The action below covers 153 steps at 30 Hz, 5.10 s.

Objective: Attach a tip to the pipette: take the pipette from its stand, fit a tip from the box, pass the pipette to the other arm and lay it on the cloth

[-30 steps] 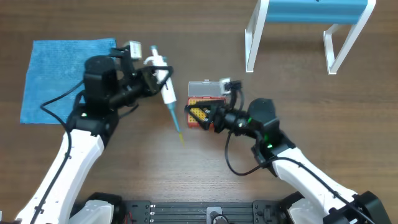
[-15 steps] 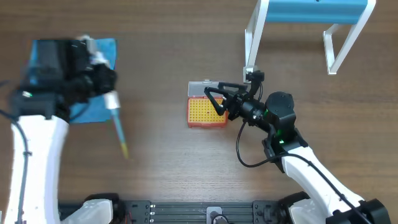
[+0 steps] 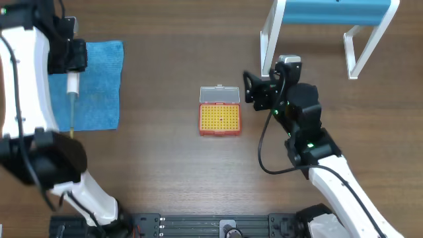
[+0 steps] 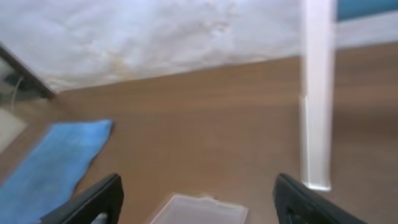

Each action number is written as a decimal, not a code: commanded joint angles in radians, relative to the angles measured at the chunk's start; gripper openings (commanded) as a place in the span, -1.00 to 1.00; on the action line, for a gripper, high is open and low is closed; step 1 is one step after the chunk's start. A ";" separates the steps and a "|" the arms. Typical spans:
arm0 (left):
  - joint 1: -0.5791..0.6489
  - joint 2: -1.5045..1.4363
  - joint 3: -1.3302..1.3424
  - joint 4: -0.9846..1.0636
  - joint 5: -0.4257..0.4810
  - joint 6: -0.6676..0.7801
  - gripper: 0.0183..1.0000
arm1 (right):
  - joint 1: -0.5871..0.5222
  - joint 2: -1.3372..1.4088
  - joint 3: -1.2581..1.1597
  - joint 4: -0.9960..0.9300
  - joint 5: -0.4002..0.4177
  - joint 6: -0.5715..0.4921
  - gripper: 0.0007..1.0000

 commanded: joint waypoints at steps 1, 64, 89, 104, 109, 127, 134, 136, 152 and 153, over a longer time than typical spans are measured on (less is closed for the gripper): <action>0.070 0.193 0.151 -0.021 -0.053 0.053 -0.98 | -0.004 -0.109 0.165 -0.319 0.349 -0.145 0.56; 0.130 0.254 0.569 -0.113 0.064 0.143 0.94 | 0.071 -0.202 0.230 -0.365 0.590 -0.075 0.56; -0.177 -1.571 -1.202 0.698 0.090 -0.474 0.94 | 0.071 -0.487 0.158 -0.264 0.431 -0.461 0.75; -0.177 -1.736 -1.583 0.831 0.038 -0.520 0.94 | 0.071 -0.940 -0.134 -0.302 0.390 -0.497 0.74; -0.177 -1.736 -1.583 0.821 0.037 -0.520 0.94 | 0.071 -1.099 -0.236 -0.394 0.389 -0.496 0.75; -0.177 -1.750 -1.737 0.750 0.038 -0.520 0.94 | 0.071 -1.122 -0.278 -0.507 0.391 -0.489 0.75; -0.178 -1.781 -1.849 0.719 0.037 -0.520 0.94 | 0.071 -1.121 -0.278 -0.508 0.391 -0.488 0.75; -0.178 -1.799 -1.851 0.719 0.037 -0.520 0.94 | 0.071 -1.122 -0.278 -0.508 0.390 -0.488 0.74; -0.178 -1.952 -1.870 0.719 0.038 -0.520 0.94 | 0.071 -1.122 -0.278 -0.567 0.390 -0.397 0.75; -0.178 -1.952 -1.870 0.719 0.038 -0.520 0.94 | 0.071 -1.121 -0.278 -0.571 0.390 -0.380 0.75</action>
